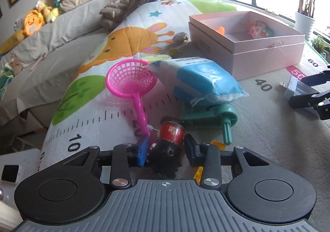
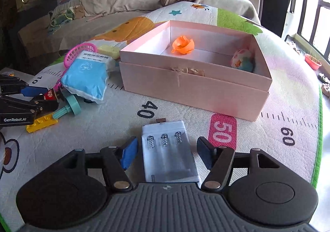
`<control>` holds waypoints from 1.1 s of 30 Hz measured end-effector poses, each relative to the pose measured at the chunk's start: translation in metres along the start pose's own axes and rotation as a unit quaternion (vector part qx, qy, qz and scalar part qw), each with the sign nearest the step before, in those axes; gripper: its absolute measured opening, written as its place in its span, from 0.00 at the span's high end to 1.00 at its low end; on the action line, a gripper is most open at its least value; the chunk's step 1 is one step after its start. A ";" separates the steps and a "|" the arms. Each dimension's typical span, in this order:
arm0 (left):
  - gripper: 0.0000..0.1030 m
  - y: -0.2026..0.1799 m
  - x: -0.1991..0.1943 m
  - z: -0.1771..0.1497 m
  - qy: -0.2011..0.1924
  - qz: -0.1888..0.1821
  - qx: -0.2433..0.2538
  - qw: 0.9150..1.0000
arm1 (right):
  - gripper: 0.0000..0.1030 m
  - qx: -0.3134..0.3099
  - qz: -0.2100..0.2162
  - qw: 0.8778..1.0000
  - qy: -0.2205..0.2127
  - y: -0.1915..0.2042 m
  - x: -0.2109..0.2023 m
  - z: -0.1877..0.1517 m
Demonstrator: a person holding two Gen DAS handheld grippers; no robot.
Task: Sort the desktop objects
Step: 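Carry the battery holder toward the box with right tool while left tool grasps the red doll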
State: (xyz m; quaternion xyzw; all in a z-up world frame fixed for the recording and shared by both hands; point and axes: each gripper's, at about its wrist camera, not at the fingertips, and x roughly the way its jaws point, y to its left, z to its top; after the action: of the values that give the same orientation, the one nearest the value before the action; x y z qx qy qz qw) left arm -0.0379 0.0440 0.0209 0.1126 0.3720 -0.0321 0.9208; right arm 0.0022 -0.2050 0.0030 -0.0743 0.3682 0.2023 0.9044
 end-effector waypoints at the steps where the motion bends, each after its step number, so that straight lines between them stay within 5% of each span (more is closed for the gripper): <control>1: 0.66 0.000 -0.003 -0.001 -0.001 0.000 -0.001 1.000 | 0.40 -0.008 -0.002 1.000 0.000 0.002 0.000 0.000; 3: 0.70 0.000 -0.010 0.000 -0.005 0.001 -0.003 1.000 | 0.53 -0.018 0.006 1.000 0.004 0.006 -0.003 0.001; 15: 0.76 0.001 -0.063 -0.013 -0.065 0.030 0.004 0.997 | 0.54 -0.042 0.009 0.999 -0.025 0.019 -0.050 -0.008; 18: 0.73 0.000 -0.056 -0.018 -0.068 0.038 0.007 0.997 | 0.54 -0.034 0.010 0.999 -0.022 0.018 -0.052 -0.013; 21: 0.44 -0.001 -0.037 -0.019 -0.051 0.033 0.017 0.998 | 0.54 -0.028 0.015 0.999 -0.011 0.018 -0.046 -0.017; 27: 0.44 0.006 -0.003 -0.009 0.004 -0.002 -0.024 1.000 | 0.54 -0.024 0.026 0.999 0.001 0.023 -0.034 -0.020; 30: 0.47 0.007 0.006 -0.002 0.009 -0.011 -0.047 0.999 | 0.53 -0.025 0.019 0.999 0.005 0.024 -0.026 -0.019; 33: 0.69 0.002 0.005 0.000 0.010 -0.004 -0.041 0.999 | 0.50 -0.026 0.016 1.000 0.006 0.025 -0.024 -0.019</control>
State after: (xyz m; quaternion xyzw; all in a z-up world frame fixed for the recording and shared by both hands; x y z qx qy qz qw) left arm -0.0343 0.0457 0.0179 0.0731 0.3828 -0.0195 0.9207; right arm -0.0359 -0.1956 0.0067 -0.0930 0.3696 0.2261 0.8964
